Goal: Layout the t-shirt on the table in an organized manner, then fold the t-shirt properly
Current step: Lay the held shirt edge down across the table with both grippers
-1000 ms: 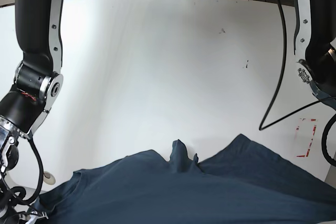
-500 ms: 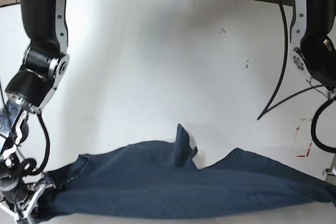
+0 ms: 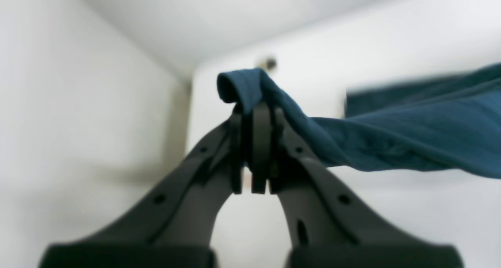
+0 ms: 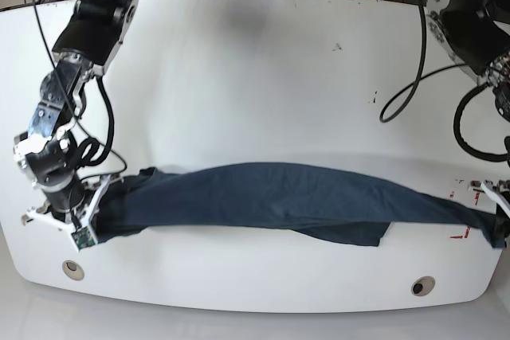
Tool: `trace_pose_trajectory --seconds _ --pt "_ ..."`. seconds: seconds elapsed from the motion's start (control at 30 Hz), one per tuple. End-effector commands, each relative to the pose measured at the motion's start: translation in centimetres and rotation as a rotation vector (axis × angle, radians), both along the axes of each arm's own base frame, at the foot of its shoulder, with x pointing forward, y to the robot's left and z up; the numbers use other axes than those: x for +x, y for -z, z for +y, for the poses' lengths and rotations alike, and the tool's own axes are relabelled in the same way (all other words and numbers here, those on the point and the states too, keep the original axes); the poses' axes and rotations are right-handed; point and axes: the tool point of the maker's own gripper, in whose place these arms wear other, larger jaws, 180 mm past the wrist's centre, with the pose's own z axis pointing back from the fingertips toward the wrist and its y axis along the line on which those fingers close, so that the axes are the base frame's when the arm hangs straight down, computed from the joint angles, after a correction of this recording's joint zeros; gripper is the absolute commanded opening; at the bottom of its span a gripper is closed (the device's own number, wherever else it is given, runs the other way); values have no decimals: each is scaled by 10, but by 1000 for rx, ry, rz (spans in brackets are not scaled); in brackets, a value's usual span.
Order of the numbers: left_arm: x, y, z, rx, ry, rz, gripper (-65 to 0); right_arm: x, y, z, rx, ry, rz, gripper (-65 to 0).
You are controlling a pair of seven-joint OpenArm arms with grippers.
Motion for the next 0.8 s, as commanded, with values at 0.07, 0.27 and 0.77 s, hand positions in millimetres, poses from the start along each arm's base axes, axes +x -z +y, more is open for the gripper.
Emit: trace_pose_trajectory --seconds 0.07,0.27,0.77 --pt "-21 14 15 -16 -26 18 -650 -27 23 -4 37 27 12 -650" --pt "-57 55 33 -38 -65 121 -650 -63 70 -5 101 53 88 -650" --pt "-134 113 69 -25 -187 324 -650 -134 151 28 216 52 284 -650"
